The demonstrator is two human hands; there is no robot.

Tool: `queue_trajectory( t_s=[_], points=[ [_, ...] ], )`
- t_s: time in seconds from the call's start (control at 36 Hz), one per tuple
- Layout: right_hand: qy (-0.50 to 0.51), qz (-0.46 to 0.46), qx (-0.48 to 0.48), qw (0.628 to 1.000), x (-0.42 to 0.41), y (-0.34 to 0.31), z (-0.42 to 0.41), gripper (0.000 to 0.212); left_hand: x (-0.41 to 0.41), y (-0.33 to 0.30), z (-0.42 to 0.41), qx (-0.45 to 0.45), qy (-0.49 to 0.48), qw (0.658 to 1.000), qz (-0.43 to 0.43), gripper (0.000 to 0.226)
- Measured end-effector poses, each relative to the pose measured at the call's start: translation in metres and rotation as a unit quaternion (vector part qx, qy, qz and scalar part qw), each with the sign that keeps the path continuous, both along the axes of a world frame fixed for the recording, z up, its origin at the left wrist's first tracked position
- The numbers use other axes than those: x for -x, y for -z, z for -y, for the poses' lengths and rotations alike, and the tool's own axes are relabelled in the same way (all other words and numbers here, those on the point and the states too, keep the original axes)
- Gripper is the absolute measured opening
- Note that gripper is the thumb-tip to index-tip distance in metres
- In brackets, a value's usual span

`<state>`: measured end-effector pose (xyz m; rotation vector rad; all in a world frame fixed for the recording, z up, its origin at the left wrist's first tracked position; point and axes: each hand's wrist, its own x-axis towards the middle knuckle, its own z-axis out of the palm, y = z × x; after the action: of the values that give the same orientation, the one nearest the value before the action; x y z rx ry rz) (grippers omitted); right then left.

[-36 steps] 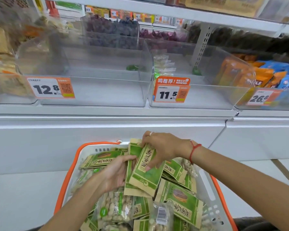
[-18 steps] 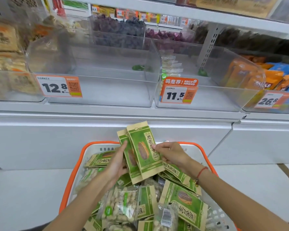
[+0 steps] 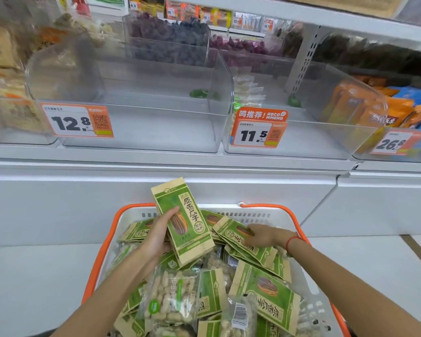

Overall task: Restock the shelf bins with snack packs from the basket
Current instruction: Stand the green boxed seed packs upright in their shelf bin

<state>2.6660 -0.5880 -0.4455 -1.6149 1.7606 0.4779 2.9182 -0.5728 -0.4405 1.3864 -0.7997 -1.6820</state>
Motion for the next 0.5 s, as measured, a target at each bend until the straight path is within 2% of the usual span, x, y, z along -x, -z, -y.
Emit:
queue_trajectory(
  t_s=[0.11,0.19,0.31,0.39,0.5],
  points=[
    [0.002,-0.009,0.058,0.998,-0.002,0.002,0.003,0.039,-0.001,0.001,0.001,-0.001,-0.01,1.0,-0.007,0.024],
    [-0.053,-0.03,0.079,0.995,-0.002,-0.01,0.003,0.041,-0.005,0.002,0.003,-0.001,-0.021,1.0,-0.005,0.028],
    [-0.082,0.023,0.011,0.996,-0.003,-0.027,-0.007,0.055,-0.01,0.0,0.007,-0.007,-0.03,1.0,-0.007,0.034],
    [-0.148,-0.003,-0.017,0.989,-0.001,-0.038,-0.014,0.078,-0.012,-0.005,0.009,-0.022,-0.046,0.998,-0.02,0.038],
    [-0.144,0.022,0.01,0.989,0.006,-0.06,-0.017,0.065,-0.016,-0.01,0.008,-0.013,-0.035,0.999,-0.013,0.037]
  ],
)
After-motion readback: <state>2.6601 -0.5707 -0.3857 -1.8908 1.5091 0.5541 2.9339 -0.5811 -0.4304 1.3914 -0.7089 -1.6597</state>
